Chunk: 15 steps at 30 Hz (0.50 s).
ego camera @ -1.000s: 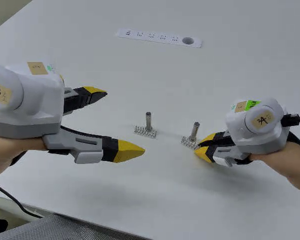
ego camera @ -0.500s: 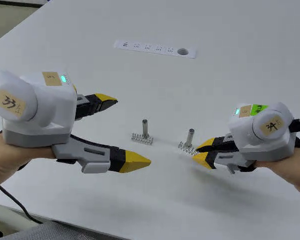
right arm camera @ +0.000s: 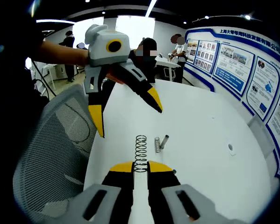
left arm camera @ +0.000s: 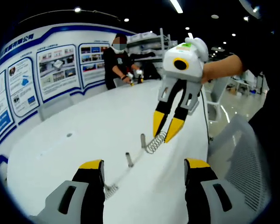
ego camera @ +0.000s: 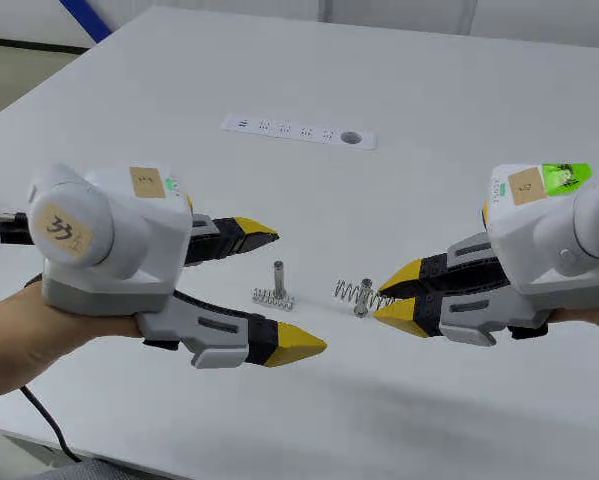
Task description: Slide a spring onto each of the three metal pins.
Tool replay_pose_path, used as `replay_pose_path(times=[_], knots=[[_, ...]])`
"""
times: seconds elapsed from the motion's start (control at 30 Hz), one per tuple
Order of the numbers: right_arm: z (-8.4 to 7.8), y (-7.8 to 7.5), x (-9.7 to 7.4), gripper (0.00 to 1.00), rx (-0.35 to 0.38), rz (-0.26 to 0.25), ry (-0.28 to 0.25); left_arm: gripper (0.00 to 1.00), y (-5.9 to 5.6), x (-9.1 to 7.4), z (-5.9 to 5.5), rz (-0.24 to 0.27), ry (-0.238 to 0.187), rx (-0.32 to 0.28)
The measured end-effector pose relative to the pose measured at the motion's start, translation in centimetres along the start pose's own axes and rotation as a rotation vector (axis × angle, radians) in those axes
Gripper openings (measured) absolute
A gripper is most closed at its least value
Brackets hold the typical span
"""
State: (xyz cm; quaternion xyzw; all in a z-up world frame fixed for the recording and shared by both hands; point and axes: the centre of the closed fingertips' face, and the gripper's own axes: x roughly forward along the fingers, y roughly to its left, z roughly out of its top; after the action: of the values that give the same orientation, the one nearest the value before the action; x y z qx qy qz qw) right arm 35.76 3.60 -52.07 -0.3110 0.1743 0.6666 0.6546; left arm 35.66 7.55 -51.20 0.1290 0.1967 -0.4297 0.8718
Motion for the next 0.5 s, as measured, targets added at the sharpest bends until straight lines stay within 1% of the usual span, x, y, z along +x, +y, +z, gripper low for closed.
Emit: replay_pose_path(times=[0.03,0.13,0.2,0.27,0.37,0.5], knots=[[0.3,0.2,-0.1,0.1,-0.011,-0.004,0.001,0.69,-0.3,0.2,0.0,-0.01,0.007,0.014],[1.0,0.9,-0.2,0.1,-0.02,0.015,-0.015,0.62,-1.2,0.5,0.2,-0.037,0.006,0.023],[1.5,1.3,-0.3,0.1,-0.047,0.023,-0.017,0.57,-1.9,0.7,0.4,-0.054,0.004,0.029],[2.0,1.6,-0.3,0.1,-0.066,0.029,-0.022,0.52,-2.4,0.8,0.7,-0.067,-0.001,0.057],[2.3,1.8,-0.3,0.1,-0.084,0.033,-0.025,0.45,-2.7,0.9,0.6,-0.079,0.004,0.07],[2.3,1.9,-0.1,0.1,-0.097,0.041,-0.019,0.37,-3.0,1.0,0.5,-0.09,0.004,0.085]])
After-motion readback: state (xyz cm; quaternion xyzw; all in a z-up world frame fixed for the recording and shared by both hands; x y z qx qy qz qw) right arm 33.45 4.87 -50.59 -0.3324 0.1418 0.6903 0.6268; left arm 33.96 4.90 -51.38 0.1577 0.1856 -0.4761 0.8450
